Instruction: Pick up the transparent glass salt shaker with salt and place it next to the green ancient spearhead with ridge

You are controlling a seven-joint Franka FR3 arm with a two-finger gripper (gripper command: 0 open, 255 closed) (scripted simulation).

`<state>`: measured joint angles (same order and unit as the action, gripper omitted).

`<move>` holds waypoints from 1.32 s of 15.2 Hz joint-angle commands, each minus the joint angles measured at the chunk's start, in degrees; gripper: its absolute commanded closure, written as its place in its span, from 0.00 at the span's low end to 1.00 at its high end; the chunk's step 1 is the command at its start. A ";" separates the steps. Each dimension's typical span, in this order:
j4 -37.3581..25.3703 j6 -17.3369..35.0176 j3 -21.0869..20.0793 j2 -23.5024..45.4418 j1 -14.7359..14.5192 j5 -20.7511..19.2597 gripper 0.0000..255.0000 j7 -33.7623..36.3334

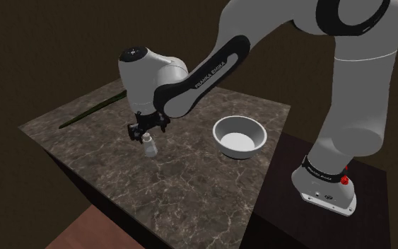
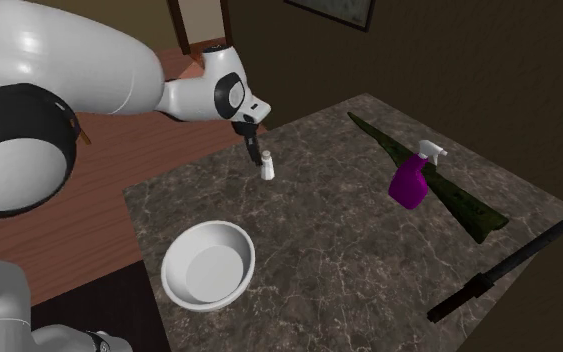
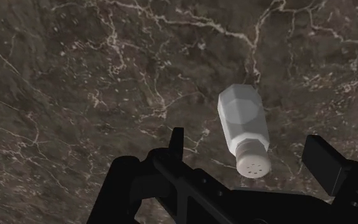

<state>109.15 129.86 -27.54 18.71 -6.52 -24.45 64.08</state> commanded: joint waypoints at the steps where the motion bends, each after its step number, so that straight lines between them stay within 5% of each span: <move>1: -3.87 -0.38 0.82 3.73 -1.60 -2.13 0.00 2.09; 16: -3.72 3.30 2.52 7.67 -2.29 -4.90 0.00 3.72; 17: -3.72 3.30 2.52 7.67 -2.29 -4.90 1.00 3.72; 20: -3.78 3.27 2.52 7.70 -2.31 -4.90 1.00 3.72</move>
<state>105.36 133.15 -25.04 26.38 -8.84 -29.35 67.80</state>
